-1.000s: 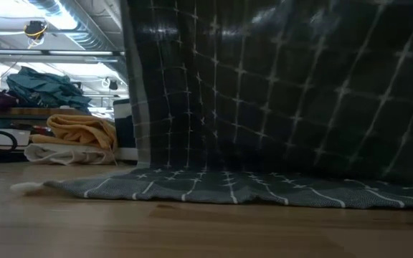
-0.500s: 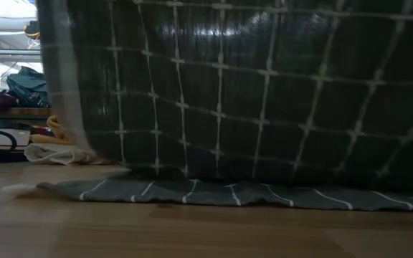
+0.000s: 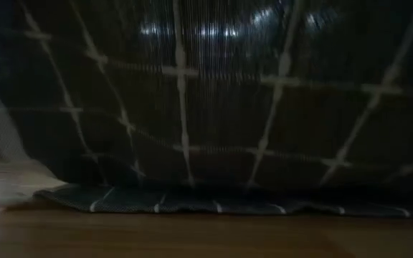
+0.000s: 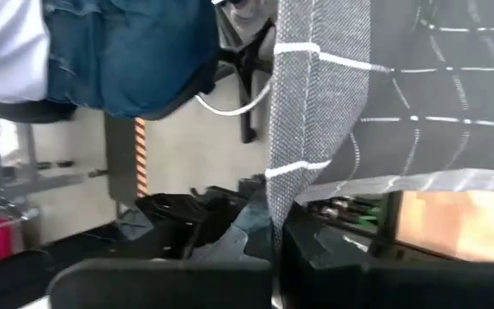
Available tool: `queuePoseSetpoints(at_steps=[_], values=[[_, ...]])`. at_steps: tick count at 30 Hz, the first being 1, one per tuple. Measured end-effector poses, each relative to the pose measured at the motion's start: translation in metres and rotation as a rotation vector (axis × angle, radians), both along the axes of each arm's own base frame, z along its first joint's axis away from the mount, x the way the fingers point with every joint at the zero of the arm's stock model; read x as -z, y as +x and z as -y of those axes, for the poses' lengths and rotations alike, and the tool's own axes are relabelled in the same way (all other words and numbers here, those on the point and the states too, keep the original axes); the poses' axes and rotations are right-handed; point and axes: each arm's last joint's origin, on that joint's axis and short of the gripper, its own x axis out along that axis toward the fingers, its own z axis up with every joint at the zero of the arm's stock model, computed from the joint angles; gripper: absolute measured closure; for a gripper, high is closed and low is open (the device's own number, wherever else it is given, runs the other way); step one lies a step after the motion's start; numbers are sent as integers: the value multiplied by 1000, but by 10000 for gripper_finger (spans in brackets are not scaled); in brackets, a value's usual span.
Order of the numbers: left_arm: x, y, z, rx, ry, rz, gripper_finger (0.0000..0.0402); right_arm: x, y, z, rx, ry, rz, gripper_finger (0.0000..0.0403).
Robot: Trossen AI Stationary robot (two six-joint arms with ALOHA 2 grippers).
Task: Fold towel
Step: Fold the gray patterned towel
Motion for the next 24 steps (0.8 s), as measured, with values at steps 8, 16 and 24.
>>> queuePoseSetpoints(at_steps=[8,16,24], values=[[9,5,-12,-95,164,1,401,15,-5,18,-46,-267,4,402],[20,9,-37,-223,330,-95,401,24,-13,50,21,-673,33,402],[28,13,-61,-336,451,-187,401,33,-4,69,67,-841,101,402]])
